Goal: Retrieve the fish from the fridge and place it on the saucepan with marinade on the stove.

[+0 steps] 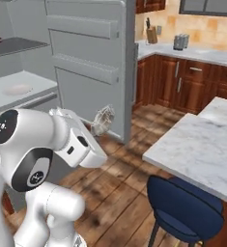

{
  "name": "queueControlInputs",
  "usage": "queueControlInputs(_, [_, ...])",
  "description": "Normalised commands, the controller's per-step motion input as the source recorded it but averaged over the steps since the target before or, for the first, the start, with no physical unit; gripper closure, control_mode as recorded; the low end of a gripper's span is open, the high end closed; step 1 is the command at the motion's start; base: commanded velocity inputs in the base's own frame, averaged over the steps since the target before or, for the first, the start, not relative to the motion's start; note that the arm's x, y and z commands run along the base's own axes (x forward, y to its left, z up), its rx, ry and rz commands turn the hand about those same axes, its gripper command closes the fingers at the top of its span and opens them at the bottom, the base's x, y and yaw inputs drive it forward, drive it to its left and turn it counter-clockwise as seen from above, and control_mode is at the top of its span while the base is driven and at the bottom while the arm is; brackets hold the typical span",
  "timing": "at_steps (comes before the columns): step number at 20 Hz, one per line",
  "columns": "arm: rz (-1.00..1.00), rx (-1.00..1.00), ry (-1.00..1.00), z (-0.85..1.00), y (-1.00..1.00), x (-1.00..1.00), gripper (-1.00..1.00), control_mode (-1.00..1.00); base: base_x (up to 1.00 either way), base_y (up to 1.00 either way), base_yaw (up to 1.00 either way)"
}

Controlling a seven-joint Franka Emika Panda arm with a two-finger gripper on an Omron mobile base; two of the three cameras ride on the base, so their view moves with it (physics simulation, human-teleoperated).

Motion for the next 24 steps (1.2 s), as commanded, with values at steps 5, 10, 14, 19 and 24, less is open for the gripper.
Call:
queueControlInputs(5, [0.00,0.00,0.00,0.00,0.00,0.00,1.00,1.00,0.00,0.04,-0.28])
queueControlInputs(10, [0.00,0.00,0.00,0.00,0.00,0.00,1.00,1.00,-0.42,-0.19,-0.32])
queueControlInputs(14, [0.00,0.00,0.00,0.00,0.00,0.00,1.00,1.00,-0.79,-0.39,-0.41])
queueControlInputs(19, [0.00,0.00,0.00,0.00,0.00,0.00,1.00,1.00,-0.48,-0.50,-0.44])
queueControlInputs(24, [0.00,0.00,0.00,0.00,0.00,0.00,1.00,1.00,-0.30,-0.52,-0.45])
